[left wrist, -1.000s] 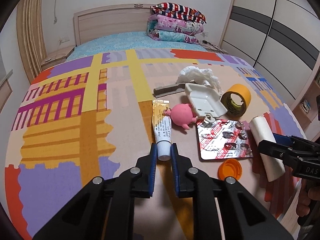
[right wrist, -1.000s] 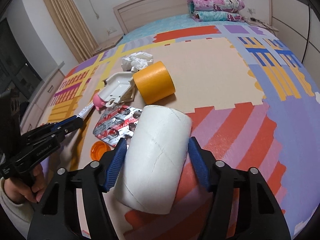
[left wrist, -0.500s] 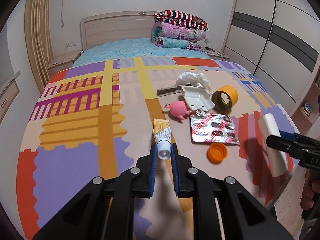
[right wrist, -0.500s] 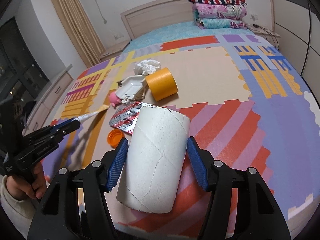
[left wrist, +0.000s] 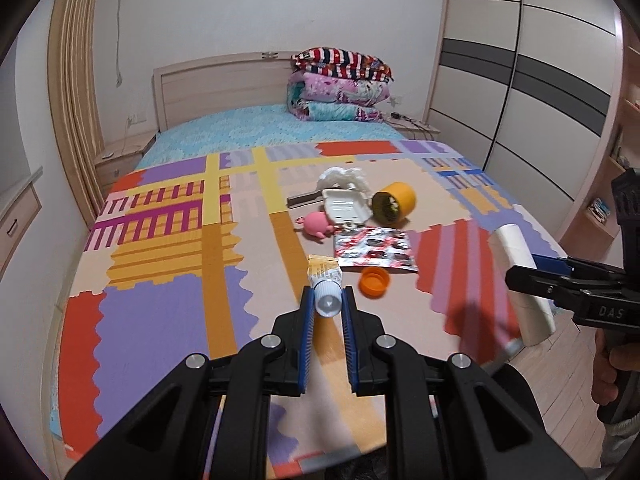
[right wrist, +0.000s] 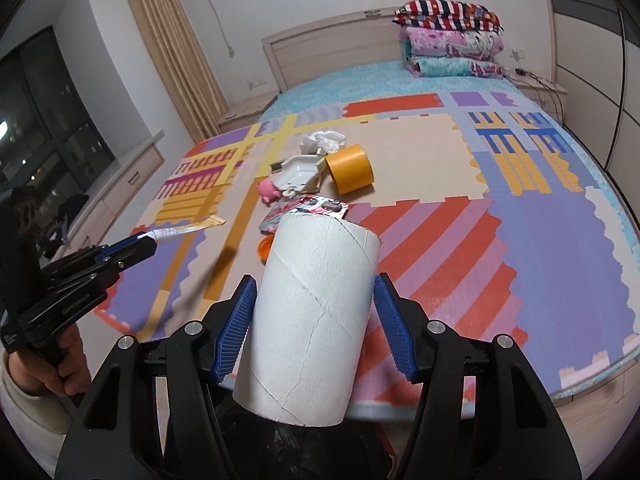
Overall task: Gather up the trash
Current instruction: 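Carry the paper tube and ointment tube in both tools over the trash bin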
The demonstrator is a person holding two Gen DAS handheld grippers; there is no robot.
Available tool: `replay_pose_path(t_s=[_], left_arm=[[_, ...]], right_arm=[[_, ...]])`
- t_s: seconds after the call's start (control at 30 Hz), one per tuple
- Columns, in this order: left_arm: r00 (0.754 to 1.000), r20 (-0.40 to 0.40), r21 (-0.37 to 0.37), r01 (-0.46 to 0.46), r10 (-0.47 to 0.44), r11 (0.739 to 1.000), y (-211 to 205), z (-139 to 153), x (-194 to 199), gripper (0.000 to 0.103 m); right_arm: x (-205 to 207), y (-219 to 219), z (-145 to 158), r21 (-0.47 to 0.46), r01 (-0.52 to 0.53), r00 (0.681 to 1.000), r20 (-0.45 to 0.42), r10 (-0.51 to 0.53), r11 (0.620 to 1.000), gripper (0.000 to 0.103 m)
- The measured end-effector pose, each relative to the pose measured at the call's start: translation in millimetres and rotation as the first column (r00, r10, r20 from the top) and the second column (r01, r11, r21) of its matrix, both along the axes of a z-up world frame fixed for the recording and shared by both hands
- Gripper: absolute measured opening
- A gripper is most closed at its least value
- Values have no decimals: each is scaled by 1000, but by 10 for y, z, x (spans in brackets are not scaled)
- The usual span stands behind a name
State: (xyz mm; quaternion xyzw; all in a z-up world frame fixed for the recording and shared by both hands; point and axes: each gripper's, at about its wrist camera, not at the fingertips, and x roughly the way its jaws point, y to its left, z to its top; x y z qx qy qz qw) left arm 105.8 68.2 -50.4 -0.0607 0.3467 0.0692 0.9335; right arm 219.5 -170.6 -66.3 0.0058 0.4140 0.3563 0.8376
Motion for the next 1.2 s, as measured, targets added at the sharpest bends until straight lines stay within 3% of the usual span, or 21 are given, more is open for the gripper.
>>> replay_pose_path(t_s=[0.33, 0.57, 0.83, 1.2], left_arm=[[997, 41, 5, 63, -63, 998, -344, 159, -454, 13], [991, 37, 27, 129, -130, 991, -610, 148, -808, 13], [972, -12, -33, 234, -234, 972, -817, -111, -1158, 13], [939, -163, -132, 282, -301, 950, -969, -801, -1122, 13]], right_arm=[[-369, -170, 97, 4, -50, 998, 32, 49, 999, 60], [-663, -213, 8, -9, -111, 994, 22, 111, 994, 60], [-986, -217, -333, -68, -189, 982, -40, 187, 980, 60], [-1075, -168, -1065, -174, -257, 958, -171, 228, 951, 60]])
